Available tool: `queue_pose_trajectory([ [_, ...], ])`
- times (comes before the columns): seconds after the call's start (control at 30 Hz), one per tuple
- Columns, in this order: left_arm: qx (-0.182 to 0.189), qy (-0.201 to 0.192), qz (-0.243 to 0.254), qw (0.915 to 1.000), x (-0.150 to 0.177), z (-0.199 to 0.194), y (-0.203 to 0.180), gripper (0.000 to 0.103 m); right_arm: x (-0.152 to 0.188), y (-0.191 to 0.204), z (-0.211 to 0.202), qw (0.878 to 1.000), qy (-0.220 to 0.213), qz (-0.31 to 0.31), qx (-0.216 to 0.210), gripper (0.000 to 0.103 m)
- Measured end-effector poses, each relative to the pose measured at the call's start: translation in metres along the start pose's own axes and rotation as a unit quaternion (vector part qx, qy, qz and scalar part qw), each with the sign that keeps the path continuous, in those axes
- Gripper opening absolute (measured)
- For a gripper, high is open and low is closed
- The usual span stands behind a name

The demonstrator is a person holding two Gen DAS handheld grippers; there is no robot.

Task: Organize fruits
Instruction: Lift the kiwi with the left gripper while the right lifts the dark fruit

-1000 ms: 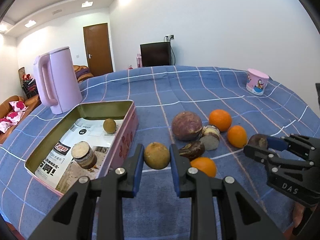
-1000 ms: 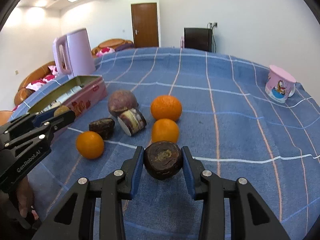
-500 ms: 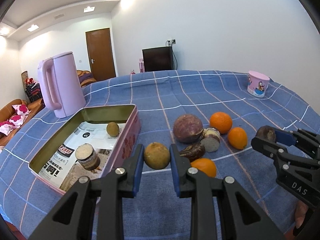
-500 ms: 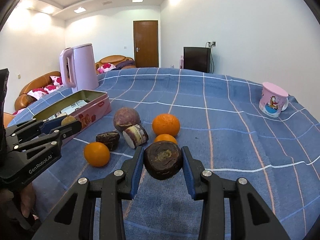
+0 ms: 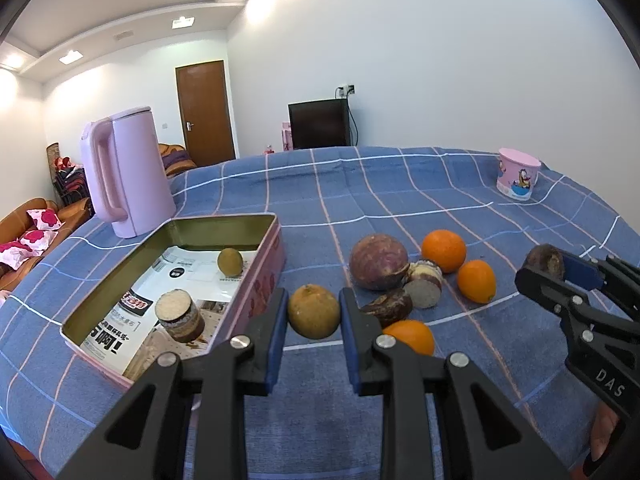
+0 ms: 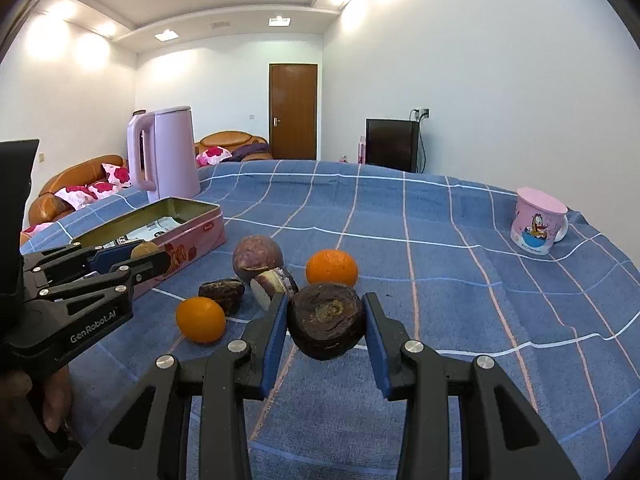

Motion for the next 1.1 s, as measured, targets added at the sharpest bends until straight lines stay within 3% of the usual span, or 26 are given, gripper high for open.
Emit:
queue_pose_trajectory([
  [1.1, -0.011, -0.04, 0.018, 0.999, -0.002, -0.011, -0.005, 0.027, -0.001, 0.004, -0.018, 0.998, -0.056, -0.011, 0.004, 0.039],
])
Point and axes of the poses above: each gripper's, at about its wrist camera, not at the fingertips, and z roughly the way its jaws point, y to its left, x to its underside, the point moved 4 cm from there along z, roughly the way its jaws point, and after that the axes turned 3 degrees about x, right-handed, at the moved point
